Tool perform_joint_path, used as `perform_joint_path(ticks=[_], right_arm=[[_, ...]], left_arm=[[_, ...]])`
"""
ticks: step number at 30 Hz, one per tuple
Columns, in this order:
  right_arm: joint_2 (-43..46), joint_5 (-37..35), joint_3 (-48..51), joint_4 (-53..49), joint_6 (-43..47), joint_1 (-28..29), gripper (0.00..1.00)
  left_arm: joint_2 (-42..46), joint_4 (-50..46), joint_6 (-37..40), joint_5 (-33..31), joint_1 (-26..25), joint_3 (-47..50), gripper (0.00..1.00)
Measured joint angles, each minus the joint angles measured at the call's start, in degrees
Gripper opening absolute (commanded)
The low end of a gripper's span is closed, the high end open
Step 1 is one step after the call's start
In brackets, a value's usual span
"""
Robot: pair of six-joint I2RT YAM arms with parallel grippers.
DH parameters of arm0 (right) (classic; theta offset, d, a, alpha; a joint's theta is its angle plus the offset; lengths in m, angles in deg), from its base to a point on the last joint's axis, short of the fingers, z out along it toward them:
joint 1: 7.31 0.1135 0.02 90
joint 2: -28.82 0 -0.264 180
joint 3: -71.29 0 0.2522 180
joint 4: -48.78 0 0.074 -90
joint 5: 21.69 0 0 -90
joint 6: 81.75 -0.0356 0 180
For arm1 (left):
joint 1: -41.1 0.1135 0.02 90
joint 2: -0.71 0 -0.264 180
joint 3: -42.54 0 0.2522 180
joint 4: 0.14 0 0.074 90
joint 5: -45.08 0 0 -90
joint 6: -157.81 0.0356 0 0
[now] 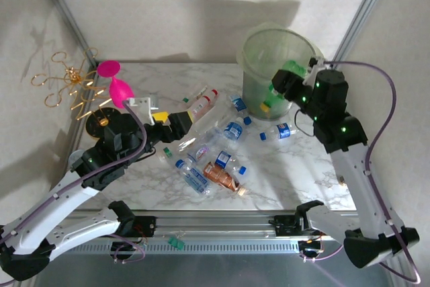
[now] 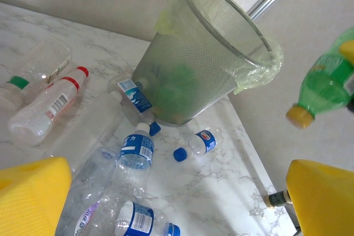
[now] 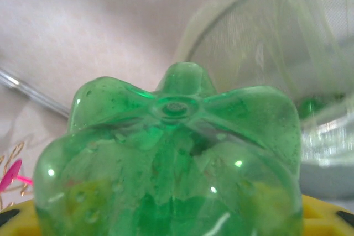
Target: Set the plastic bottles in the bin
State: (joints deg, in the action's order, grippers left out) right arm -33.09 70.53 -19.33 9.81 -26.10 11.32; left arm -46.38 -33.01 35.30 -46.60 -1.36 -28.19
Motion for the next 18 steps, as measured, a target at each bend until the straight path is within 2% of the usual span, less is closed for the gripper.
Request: perform_joint_path(ticks=[11,18], right_arm=[[-19.58,-3.39,-15.74,4.50,0.74,-7.08,0.51],[-32.74,-4.37,-26.93,4.33,2.23,-9.62,0.52]], left_arm=[[1.33,-0.04,1.49,-1.14,0.00,0.00,1.00],[2.23,-0.22,2.58,-1.57,0.00,0.00,1.00]])
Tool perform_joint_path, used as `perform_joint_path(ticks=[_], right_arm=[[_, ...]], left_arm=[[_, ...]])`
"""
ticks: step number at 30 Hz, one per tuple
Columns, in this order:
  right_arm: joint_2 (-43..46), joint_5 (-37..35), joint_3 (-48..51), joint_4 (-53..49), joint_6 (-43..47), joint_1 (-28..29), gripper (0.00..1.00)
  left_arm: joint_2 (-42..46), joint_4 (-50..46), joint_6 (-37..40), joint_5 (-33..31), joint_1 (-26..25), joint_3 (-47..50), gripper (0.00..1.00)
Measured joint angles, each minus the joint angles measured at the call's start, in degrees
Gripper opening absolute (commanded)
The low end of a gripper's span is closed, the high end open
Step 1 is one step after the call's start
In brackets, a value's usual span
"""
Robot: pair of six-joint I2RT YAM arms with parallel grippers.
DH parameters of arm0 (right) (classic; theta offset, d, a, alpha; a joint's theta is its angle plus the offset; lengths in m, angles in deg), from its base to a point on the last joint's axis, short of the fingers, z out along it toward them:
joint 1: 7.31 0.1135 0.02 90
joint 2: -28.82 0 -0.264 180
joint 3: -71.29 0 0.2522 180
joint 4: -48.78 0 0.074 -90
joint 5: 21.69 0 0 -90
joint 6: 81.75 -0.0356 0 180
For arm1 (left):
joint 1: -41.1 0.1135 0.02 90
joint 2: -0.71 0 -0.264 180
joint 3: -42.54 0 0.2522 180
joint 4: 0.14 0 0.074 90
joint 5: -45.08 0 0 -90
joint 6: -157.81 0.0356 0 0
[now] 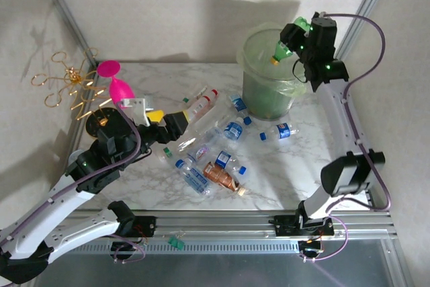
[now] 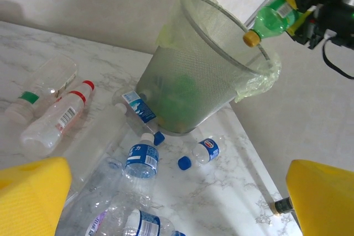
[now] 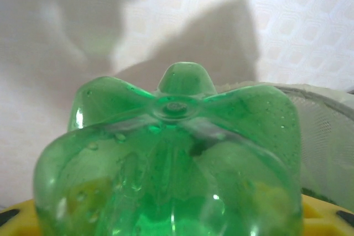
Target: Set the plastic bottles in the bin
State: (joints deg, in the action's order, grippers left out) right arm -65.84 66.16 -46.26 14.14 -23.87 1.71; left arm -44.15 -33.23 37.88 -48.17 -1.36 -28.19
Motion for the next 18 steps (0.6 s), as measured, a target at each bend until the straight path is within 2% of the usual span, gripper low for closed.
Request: perform_joint_path(ticks=[6,18], right_arm=[[-9.90,1.14,-5.60,-1.01,-0.07,-0.24,0.52],[-25.81,8.50,-8.22,-3.91,-2.25,-0.13,0.54]], left_arm=[[0.04,-0.28,0.85,-0.66,0.00,0.00,1.00],[0.68,-0.28,1.95,-1.11,0.00,0.04,1.00]])
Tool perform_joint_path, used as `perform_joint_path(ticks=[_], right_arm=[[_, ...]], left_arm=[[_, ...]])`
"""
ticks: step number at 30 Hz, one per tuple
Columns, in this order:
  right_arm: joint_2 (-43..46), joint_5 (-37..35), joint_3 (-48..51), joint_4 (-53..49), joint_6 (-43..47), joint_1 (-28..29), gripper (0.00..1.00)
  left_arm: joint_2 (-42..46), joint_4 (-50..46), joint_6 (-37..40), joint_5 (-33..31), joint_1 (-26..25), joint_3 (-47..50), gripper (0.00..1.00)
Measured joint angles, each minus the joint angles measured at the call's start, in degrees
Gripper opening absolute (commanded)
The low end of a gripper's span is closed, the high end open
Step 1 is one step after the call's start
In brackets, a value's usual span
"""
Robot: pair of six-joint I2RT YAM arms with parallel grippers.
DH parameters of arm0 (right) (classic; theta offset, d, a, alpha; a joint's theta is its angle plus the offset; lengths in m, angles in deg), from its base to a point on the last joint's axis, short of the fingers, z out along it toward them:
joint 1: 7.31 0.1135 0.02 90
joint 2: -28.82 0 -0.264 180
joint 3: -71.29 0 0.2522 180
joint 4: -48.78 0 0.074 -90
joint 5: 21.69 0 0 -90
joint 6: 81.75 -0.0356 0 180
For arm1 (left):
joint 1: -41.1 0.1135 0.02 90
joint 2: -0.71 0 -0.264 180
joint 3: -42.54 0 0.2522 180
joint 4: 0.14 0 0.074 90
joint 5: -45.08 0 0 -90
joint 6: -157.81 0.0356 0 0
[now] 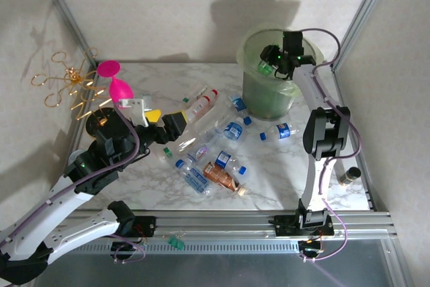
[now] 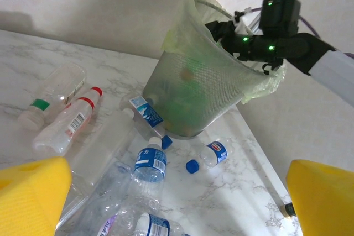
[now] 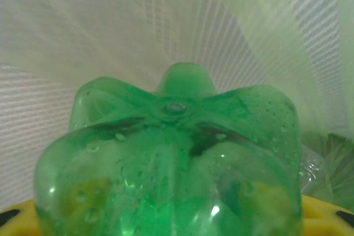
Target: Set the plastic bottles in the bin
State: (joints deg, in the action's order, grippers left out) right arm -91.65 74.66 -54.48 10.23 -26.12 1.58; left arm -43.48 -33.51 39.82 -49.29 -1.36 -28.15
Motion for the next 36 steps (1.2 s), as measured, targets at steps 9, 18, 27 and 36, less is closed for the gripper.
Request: perform_joint_path(ticks=[9,18,27,36], right_arm=[[-5.57,1.05,-3.63,-3.48,0.55,0.13,0.65],[-5.77,0.74,-5.20,-5.95,1.60,0.81,0.76],[-3.72,-1.27,-8.04,-8.48,2.25,0.90,0.76],[13.57,-3.72,-3.61,-7.10,3.17,2.19,0.74]], left_arm=[[-0.02,-0.66,0.90,-1.55,0.00,0.02,1.00],[0.00,-0.85,1.25,-1.92,0.00,0.02,1.00],[0.02,-1.07,1.49,-1.95,0.00,0.02,1.00],[1.49,-1.70,1.42,-1.92,0.00,0.02,1.00]])
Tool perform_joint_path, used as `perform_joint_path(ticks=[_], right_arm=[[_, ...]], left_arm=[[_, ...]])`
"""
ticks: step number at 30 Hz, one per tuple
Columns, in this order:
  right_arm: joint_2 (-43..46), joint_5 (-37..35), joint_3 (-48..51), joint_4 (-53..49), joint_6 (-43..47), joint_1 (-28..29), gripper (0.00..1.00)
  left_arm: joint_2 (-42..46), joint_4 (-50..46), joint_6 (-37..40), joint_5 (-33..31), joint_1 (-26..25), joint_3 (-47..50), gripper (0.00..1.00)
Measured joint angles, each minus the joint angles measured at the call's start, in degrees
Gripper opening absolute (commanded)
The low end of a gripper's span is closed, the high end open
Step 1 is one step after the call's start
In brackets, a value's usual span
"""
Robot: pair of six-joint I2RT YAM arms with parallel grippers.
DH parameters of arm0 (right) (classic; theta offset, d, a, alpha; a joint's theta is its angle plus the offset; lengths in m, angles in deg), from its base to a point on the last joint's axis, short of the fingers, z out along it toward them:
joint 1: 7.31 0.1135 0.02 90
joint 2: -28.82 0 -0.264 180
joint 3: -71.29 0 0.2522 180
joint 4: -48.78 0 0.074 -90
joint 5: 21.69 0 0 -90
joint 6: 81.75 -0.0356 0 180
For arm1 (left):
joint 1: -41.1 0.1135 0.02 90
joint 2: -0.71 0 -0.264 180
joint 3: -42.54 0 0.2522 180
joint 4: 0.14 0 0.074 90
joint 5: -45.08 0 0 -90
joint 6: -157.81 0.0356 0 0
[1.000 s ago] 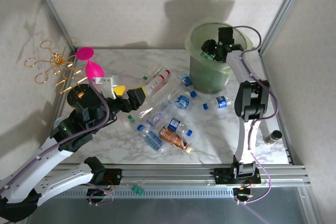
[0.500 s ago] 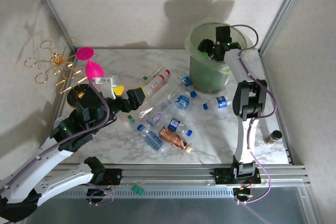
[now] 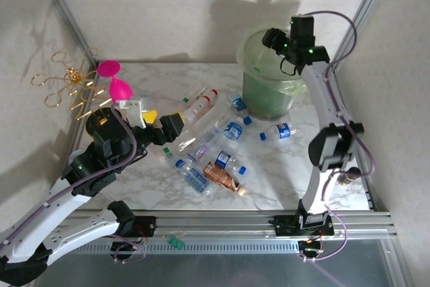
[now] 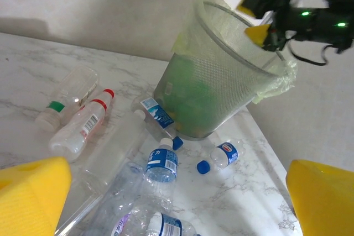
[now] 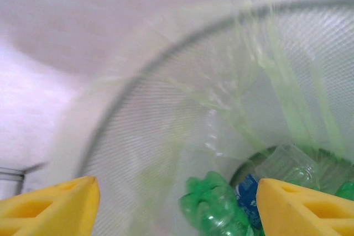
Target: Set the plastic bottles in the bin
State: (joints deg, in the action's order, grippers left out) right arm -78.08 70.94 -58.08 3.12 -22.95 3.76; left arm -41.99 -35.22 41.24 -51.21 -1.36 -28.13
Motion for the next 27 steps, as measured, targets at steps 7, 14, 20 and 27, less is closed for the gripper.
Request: perform_joint_path(ticks=[7,14,20,27], right_arm=[[19.26,0.13,16.96,6.51,1.44,4.85,0.73],[30.88,2.16,38.03,9.53,2.27,9.03,0.72],[37.24,1.44,46.82,8.81,4.92,13.88,0.72],[42.56,-1.77,58.14,10.88,3.34,14.29,0.72]], left_arm=[[0.79,0.04,-1.16,0.04,0.00,0.83,1.00],[0.68,-0.63,-3.87,0.09,0.00,3.08,1.00],[-0.63,-0.85,-6.69,0.50,0.00,3.54,1.00],[-2.60,-0.79,-8.46,0.48,0.00,4.76,1.00]])
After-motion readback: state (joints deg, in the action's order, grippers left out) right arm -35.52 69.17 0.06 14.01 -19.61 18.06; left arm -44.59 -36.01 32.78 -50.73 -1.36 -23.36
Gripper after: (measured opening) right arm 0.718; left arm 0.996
